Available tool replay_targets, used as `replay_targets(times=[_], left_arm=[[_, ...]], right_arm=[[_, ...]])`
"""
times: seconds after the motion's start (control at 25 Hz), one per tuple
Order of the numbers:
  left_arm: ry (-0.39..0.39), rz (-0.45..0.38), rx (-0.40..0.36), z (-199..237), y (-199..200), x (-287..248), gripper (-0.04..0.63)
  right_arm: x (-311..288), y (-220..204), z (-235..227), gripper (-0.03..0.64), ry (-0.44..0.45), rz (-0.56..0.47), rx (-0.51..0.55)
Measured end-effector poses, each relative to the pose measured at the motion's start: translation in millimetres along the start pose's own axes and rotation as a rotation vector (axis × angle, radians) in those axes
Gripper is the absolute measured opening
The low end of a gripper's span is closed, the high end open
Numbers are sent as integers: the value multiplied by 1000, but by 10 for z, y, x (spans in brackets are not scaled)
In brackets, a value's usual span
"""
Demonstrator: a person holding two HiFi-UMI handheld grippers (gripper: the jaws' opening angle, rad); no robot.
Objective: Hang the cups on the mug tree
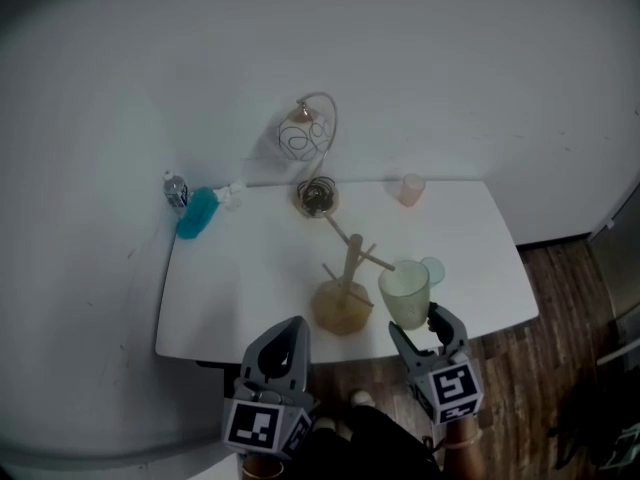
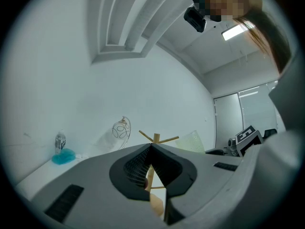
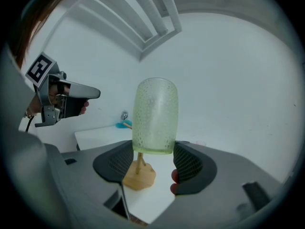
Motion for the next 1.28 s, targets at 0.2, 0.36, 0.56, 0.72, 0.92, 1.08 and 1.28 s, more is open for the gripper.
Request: replay_targets(times=[0.2,0.36,0.56,0.72,0.92,1.08,1.28], left_arm=[[17,0,8,-7,0,-53,0],[32,-1,12,-15,-5,-56,-2],[55,1,17,-18,-17,-32,-1],[81,2,22,-8,-26,17,-2],[109,-5,36,29,-33,90,-2],[127,-8,38,46,-42,135,-2],[141,4,34,44,-64,179,-2]], right_arm=[[-25,101,-23,270,23,5,32],[-24,148,-38,270,30,19,55],[-32,212,-41,270,46,34,75],[-26,263,-30,270,53,69,105],[-48,318,-14,270,51,104,118],[-64,330,-24,270,40,143,138],[-63,340,-14,270,43,164,147]])
Point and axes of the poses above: the fingertips, and each gripper's own axes: x backward along the fingers, z to its left, y out of its top, the point moved 7 cm from there along x, backward along the fingers, and after that the axes turned 12 degrees about -x, right-handed, at the moved point
